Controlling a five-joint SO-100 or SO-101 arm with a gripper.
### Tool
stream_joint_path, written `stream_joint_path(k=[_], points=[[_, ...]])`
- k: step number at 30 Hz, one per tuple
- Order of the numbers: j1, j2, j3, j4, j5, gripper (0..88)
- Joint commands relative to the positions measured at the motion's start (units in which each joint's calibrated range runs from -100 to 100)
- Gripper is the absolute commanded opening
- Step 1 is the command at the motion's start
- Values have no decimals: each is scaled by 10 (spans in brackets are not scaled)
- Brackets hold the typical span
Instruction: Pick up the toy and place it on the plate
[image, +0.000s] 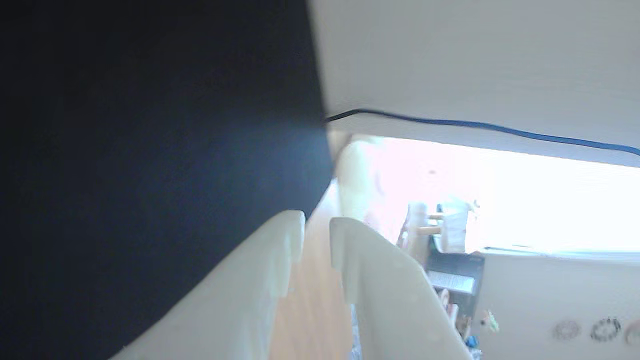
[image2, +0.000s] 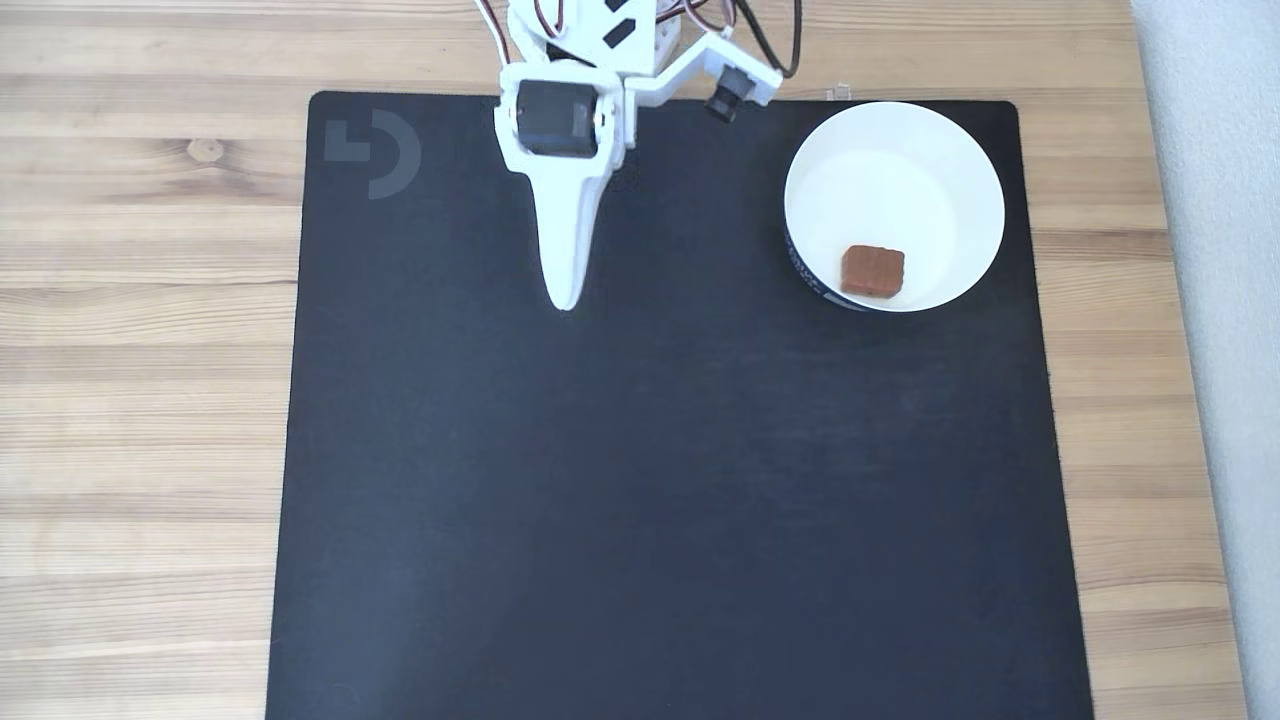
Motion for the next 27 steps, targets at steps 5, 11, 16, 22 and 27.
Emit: stream_joint_path(k=[5,11,16,22,27], points=[[4,-7,7,106,34,25],[4,-7,7,162,39,25],[4,-7,7,178,35,25],[4,-7,7,178,36,27],[4,-7,7,178,35,28]])
